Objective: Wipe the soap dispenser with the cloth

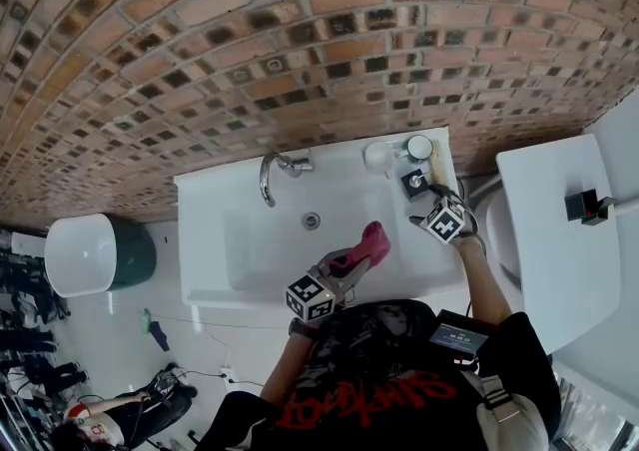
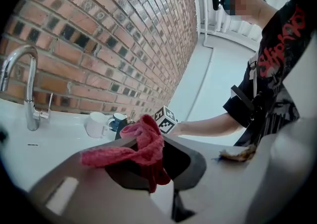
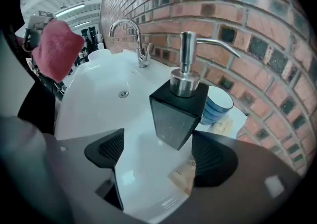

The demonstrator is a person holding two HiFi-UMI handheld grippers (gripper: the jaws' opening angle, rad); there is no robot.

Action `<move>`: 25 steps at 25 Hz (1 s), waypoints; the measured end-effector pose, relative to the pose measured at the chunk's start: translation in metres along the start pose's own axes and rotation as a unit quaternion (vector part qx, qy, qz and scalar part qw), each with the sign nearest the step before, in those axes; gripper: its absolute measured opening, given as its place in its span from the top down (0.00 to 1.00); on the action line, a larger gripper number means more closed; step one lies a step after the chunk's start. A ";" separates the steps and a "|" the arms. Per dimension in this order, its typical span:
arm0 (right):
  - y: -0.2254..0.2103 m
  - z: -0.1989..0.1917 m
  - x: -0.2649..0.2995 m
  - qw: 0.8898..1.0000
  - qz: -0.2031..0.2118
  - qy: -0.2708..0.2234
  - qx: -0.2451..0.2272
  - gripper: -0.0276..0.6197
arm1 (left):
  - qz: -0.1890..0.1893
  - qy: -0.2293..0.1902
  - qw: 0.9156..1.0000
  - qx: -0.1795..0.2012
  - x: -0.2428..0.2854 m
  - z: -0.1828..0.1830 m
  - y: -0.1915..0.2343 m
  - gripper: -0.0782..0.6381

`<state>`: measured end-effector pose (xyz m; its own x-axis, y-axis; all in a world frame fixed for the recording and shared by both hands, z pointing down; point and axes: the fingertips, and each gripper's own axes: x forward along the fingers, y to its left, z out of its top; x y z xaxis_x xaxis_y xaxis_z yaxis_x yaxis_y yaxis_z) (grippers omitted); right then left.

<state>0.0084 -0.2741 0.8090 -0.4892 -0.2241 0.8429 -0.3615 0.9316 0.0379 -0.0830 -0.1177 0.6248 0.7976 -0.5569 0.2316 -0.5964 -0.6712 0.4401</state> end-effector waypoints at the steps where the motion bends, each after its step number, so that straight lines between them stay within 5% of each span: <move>1: 0.003 0.000 -0.001 1.000 0.002 0.000 -0.003 0.33 | -0.001 0.000 1.000 0.001 0.002 0.000 0.002 0.82; 8: 0.023 -0.013 0.004 1.000 0.019 0.020 -0.007 0.38 | -0.023 0.020 0.999 0.010 0.020 -0.007 0.006 0.82; 10: 0.008 -0.012 0.008 0.999 -0.027 0.030 -0.021 0.41 | -0.034 0.040 0.998 0.028 0.029 -0.017 0.013 0.82; 13: -0.007 0.015 0.035 0.981 -0.093 0.047 -0.166 0.36 | -0.029 0.053 0.998 0.016 0.033 -0.032 0.047 0.82; 15: 0.007 0.038 0.064 0.948 -0.085 0.054 -0.303 0.33 | -0.013 0.042 0.999 -0.010 0.021 -0.032 0.066 0.82; 16: 0.018 0.048 0.076 0.934 -0.077 0.056 -0.344 0.52 | 0.000 0.036 0.999 -0.020 0.008 -0.033 0.071 0.82; 17: 0.032 0.055 0.088 0.928 -0.060 0.059 -0.362 0.58 | 0.017 0.029 0.999 -0.029 -0.009 -0.036 0.074 0.82; 21: 0.087 0.037 0.126 0.927 0.017 0.079 -0.367 0.64 | 0.086 0.002 0.994 -0.066 -0.069 -0.057 0.085 0.82; 25: 0.101 0.025 0.134 0.929 0.006 0.084 -0.360 0.67 | 0.116 -0.006 0.988 -0.100 -0.096 -0.084 0.101 0.82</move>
<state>-0.1135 -0.2172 0.9121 -0.3377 -0.2212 0.9149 0.2974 0.8971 0.3267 -0.2120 -0.0915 0.7197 0.6399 -0.6909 0.3364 -0.7323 -0.4155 0.5395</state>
